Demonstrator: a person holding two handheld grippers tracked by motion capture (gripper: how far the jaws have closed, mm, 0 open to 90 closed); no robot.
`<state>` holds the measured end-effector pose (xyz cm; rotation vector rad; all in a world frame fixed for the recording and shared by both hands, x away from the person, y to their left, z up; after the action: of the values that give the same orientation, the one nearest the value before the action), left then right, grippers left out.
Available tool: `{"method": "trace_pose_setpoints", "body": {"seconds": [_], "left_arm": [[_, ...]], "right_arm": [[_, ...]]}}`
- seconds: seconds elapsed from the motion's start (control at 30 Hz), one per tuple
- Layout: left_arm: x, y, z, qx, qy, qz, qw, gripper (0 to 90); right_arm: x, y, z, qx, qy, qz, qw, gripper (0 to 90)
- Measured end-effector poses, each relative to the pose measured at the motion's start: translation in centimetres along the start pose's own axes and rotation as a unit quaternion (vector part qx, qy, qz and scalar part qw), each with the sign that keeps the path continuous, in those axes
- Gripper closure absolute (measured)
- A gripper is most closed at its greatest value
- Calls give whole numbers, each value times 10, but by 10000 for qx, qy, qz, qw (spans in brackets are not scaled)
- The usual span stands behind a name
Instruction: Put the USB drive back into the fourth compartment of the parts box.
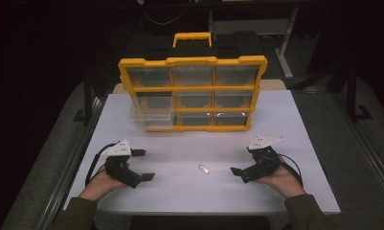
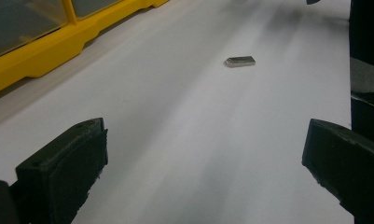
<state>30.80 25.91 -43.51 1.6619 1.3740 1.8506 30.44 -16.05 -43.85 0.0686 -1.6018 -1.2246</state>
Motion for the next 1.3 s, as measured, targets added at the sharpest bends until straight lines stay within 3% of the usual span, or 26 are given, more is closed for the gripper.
{"method": "trace_pose_setpoints", "body": {"seconds": [1.3], "left_arm": [[-1,1,0,48,-31,-10,10000,0]], "right_arm": [[-3,34,-3,56,177,-22,9998,0]]}}
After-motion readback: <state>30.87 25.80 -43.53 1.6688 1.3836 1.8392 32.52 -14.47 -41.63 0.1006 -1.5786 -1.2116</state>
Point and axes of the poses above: each handheld gripper's, and its own axes: x roughly backward along the jaws, y roughly out of its top, z roughly to its left, the point moved 2 cm from there along -x, roughly forward along the jaws, and after that the axes turned 3 degrees about z, right-handed, at the moved point
